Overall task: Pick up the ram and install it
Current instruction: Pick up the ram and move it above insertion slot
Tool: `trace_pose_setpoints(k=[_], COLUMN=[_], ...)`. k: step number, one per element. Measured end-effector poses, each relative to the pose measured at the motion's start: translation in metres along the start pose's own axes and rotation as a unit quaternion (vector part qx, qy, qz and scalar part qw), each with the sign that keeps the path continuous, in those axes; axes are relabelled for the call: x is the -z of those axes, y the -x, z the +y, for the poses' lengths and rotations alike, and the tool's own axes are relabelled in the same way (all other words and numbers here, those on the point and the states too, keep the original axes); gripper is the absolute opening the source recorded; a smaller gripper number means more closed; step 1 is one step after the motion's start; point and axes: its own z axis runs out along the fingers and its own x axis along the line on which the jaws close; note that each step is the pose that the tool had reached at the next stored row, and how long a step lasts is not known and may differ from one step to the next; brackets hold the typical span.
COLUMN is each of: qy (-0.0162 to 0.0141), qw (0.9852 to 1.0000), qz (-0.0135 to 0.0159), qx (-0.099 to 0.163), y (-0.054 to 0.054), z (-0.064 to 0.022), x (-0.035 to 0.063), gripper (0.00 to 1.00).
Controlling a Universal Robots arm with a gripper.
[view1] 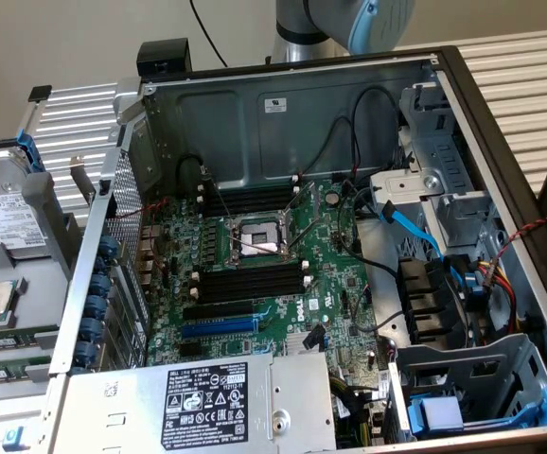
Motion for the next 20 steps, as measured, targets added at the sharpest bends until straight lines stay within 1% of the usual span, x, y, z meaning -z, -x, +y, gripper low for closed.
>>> trace_pose_setpoints(k=[3, 5, 9, 12, 14, 15, 17, 18, 19, 20], qy=[0.0002, 0.0004, 0.0007, 0.0009, 0.0010, 0.0010, 0.0010, 0.0011, 0.0011, 0.0011], qw=[1.0000, 1.0000, 1.0000, 1.0000, 0.9999, 0.9999, 0.9999, 0.9999, 0.9999, 0.9999], qz=[-0.0017, -0.0034, -0.0071, -0.0090, -0.0101, -0.0106, -0.0113, -0.0113, -0.0113, -0.0114], qx=[0.000, 0.000, 0.000, 0.000, 0.000, 0.000, 0.000, 0.000, 0.000, 0.000], y=[-0.001, -0.002, -0.006, -0.010, -0.012, -0.013, -0.015, -0.016, -0.016, -0.016], z=[0.0001, 0.0001, 0.0000, -0.0002, -0.0004, -0.0004, -0.0005, -0.0004, -0.0003, -0.0002], x=[-0.0040, -0.0073, -0.0130, -0.0165, -0.0185, -0.0196, -0.0222, -0.0238, -0.0256, -0.0276], gripper=[0.11, 0.11, 0.11, 0.11, 0.24, 0.24, 0.36, 0.36, 0.42, 0.42])
